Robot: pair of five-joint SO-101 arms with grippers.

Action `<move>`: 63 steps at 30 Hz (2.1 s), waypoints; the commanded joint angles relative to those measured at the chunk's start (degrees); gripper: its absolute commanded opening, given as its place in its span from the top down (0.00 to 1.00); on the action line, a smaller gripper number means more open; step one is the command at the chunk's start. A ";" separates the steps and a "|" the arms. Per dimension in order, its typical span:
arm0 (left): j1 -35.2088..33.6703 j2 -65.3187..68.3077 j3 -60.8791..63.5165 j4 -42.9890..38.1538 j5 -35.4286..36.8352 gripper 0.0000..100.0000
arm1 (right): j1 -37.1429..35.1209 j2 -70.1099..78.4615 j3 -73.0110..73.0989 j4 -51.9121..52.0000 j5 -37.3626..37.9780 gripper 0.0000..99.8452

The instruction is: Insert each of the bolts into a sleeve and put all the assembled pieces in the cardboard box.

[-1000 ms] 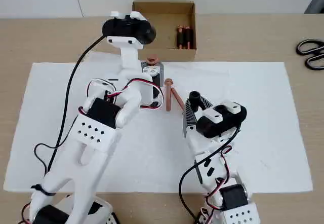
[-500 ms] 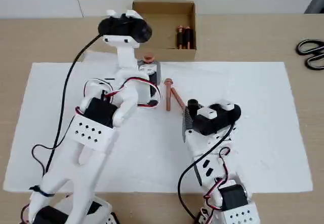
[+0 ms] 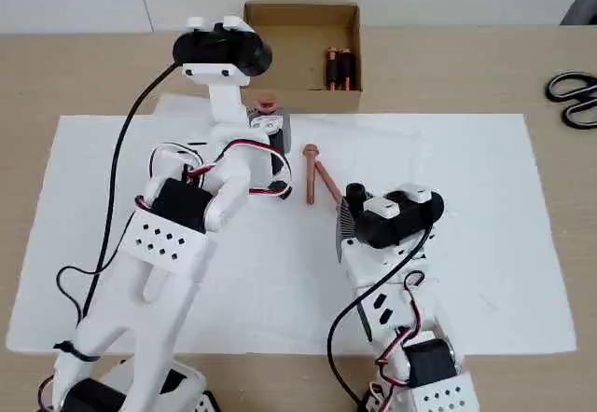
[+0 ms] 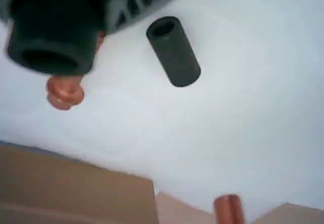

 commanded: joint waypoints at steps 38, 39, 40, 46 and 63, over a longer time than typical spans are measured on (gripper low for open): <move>4.75 -2.99 8.40 -18.29 13.98 0.99 | -0.13 -1.71 0.35 -5.76 0.09 1.00; 4.75 -2.99 8.48 -18.81 13.98 0.99 | -0.13 -1.71 0.35 -5.76 0.09 1.00; 4.84 -2.90 8.57 -19.16 13.98 0.99 | -0.13 -1.71 0.35 -5.76 0.09 1.00; 8.00 -2.55 8.40 -19.16 10.46 0.99 | -0.13 -1.71 0.35 -1.36 0.09 1.00; 10.02 -2.64 -4.44 0.97 9.85 0.99 | -6.02 -1.71 0.35 -0.04 0.35 1.00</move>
